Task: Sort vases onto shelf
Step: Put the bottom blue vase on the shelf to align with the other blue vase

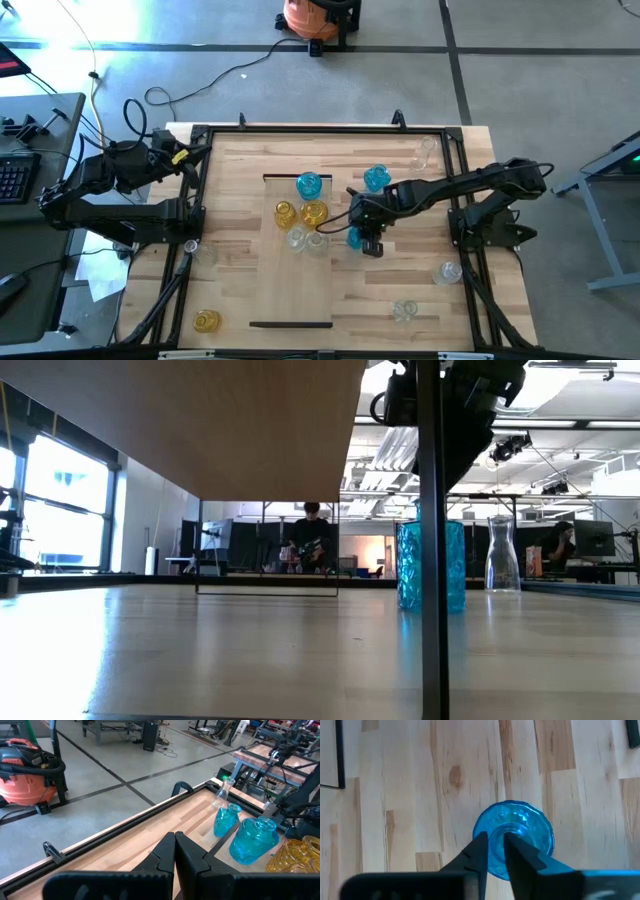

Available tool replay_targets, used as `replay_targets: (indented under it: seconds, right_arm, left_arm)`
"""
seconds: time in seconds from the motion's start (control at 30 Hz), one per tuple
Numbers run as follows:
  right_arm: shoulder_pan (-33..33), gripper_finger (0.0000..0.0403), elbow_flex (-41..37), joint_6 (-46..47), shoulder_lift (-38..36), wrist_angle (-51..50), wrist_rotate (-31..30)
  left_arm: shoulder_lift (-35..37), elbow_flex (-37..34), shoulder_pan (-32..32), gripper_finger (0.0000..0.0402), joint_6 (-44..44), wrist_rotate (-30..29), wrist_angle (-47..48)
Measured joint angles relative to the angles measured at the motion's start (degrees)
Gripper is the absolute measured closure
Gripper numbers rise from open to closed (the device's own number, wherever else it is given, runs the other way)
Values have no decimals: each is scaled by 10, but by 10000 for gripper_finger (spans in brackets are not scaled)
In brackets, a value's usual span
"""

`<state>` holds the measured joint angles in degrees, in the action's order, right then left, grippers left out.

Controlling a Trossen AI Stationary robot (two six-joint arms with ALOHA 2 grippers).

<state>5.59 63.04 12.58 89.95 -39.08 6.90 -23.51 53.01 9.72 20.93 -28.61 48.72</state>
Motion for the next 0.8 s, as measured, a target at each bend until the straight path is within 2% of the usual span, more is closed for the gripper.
replay_targets:
  seconds: [0.13, 0.2, 0.47, 0.8]
  right_arm:
    - [1, 390, 0, -9, 0, -8, 4]
    - [1, 397, 0, -10, 0, -10, 5]
    - [1, 364, -1, -10, 8, -10, 2]
    - [21, 362, 3, -1, 41, 47, 10]
  left_arm:
    - [0, 0, 0, 401, 0, 0, 0]
    - [0, 0, 0, 402, 0, 5, 0]
    - [0, 0, 0, 402, 0, 30, 0]
    - [0, 0, 0, 401, 0, 31, 0]
